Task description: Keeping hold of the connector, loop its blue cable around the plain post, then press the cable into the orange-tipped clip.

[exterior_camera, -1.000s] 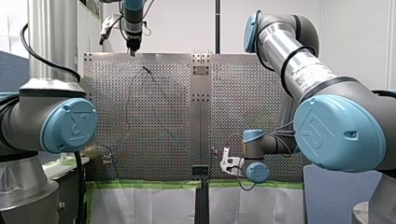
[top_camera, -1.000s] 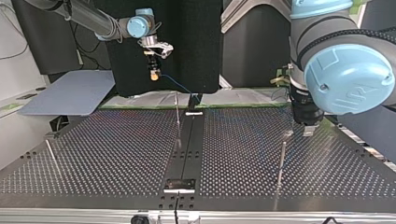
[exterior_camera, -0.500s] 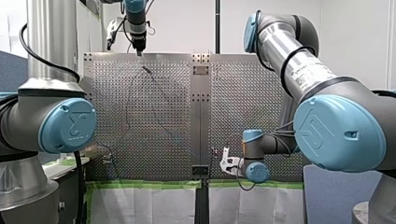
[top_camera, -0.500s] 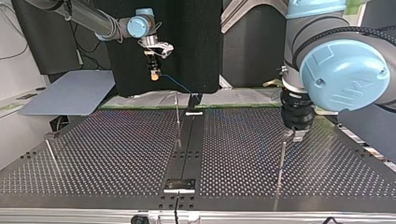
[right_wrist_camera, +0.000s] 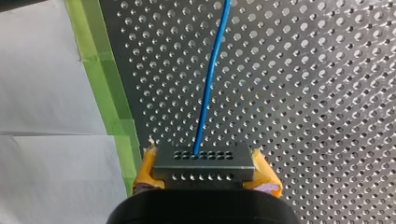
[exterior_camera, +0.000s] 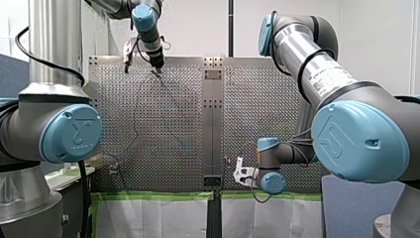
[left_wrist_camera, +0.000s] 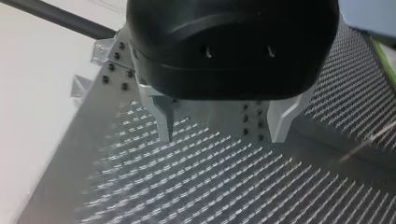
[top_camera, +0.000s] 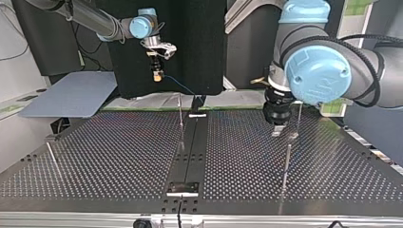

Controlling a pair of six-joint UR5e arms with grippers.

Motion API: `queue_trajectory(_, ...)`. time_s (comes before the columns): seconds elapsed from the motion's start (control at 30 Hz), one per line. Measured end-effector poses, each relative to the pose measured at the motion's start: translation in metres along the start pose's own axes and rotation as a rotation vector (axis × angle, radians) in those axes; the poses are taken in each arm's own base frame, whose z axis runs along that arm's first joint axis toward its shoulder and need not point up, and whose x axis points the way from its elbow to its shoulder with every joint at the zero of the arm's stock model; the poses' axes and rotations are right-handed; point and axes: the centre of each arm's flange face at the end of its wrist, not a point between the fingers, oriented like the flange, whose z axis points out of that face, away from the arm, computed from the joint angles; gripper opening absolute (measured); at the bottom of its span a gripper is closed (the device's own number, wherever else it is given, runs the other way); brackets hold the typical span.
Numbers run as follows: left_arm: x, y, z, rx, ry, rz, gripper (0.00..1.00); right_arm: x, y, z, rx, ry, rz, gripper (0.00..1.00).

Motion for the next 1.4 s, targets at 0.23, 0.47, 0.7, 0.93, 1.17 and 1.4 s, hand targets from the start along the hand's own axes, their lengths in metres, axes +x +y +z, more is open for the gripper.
queue_trajectory(0.23, 0.041, -0.020, 0.031, 0.082, 0.057, 0.053, 1.00, 0.000, 0.002, 0.001, -0.005, 0.000, 0.001, 0.00)
queue_trajectory(0.47, 0.064, -0.037, 0.057, 0.086, 0.051, 0.133, 1.00, 0.001, 0.004, 0.001, -0.007, 0.004, 0.001, 0.00)
queue_trajectory(0.7, 0.066, -0.056, 0.081, 0.059, -0.006, 0.202, 1.00, 0.001, 0.004, 0.002, -0.008, 0.005, 0.002, 0.00)
queue_trajectory(0.93, 0.050, -0.063, 0.098, 0.009, -0.094, 0.245, 1.00, 0.001, 0.002, 0.001, -0.004, 0.007, 0.004, 0.00)
queue_trajectory(1.17, 0.039, -0.058, 0.106, -0.066, -0.165, 0.284, 1.00, 0.001, 0.002, 0.001, -0.003, 0.007, 0.004, 0.00)
queue_trajectory(1.4, 0.032, -0.058, 0.110, -0.128, -0.227, 0.323, 1.00, 0.001, 0.001, 0.001, -0.003, 0.005, 0.004, 0.00)
